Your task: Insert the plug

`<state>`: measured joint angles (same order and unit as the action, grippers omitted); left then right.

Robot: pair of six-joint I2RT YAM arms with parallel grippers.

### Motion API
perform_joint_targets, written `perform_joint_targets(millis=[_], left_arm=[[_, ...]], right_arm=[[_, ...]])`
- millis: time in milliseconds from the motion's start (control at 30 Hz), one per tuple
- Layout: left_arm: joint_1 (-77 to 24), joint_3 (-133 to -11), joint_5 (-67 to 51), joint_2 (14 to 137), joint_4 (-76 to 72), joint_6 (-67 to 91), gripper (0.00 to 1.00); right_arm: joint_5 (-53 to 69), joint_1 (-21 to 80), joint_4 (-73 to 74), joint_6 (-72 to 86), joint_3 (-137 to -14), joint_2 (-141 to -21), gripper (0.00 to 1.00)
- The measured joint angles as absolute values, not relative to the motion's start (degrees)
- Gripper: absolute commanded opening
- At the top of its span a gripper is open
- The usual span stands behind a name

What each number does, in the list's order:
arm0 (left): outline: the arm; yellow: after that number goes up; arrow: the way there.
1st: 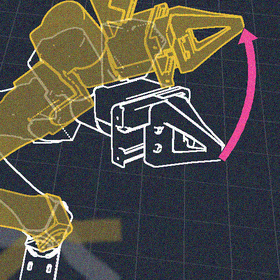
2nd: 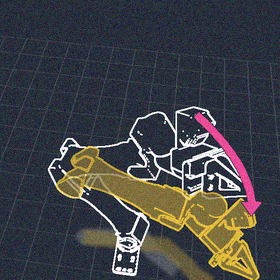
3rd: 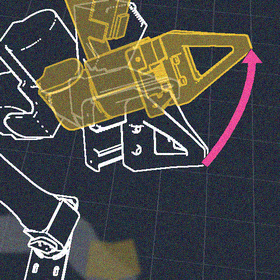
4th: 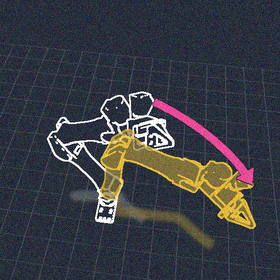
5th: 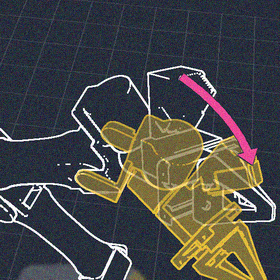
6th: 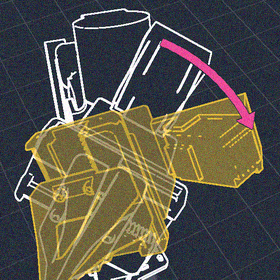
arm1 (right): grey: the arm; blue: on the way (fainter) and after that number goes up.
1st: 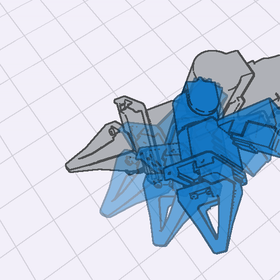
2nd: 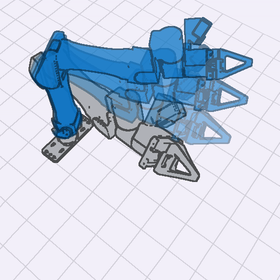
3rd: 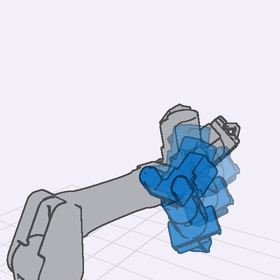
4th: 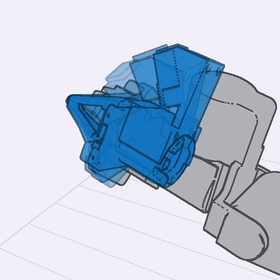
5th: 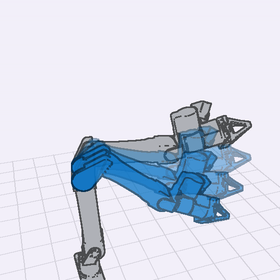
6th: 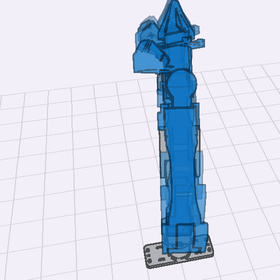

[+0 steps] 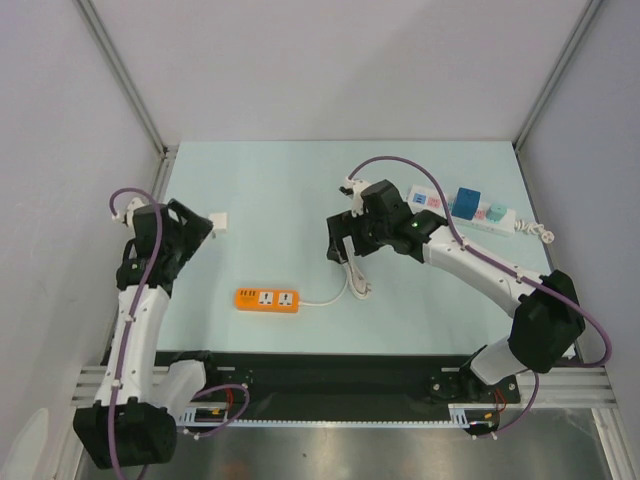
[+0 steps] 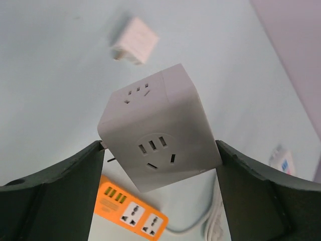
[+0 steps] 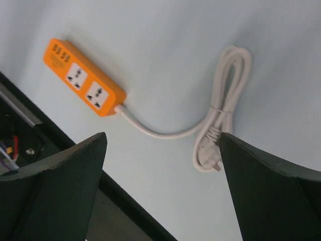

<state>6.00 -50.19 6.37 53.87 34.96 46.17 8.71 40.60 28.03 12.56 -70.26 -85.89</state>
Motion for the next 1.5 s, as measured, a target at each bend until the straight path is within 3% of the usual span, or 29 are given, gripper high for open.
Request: perform_joint_targets(millis=[333, 700, 1067, 1500], left_arm=[[-7.25, -49.93, -12.58, 51.86, 23.51, 42.72, 0.0], [-12.36, -44.29, -33.61, 50.5, 7.44, 39.86, 0.0], [-16.8, -41.5, -55.33, 53.25, -12.67, 47.48, 0.0], [-28.4, -46.09, -59.37, 56.64, -24.1, 56.95, 0.0]], right_arm=[[22.26, 43.11, 5.48, 19.11, -60.66, -83.53, 1.0], [23.94, 43.86, -14.66, 22.02, -50.83, -74.65, 1.0], [31.88, 44.01, -33.69, 6.63, -29.47, -55.66, 1.0], [36.38, 43.27, -40.6, -7.27, -35.83, -56.14, 1.0]])
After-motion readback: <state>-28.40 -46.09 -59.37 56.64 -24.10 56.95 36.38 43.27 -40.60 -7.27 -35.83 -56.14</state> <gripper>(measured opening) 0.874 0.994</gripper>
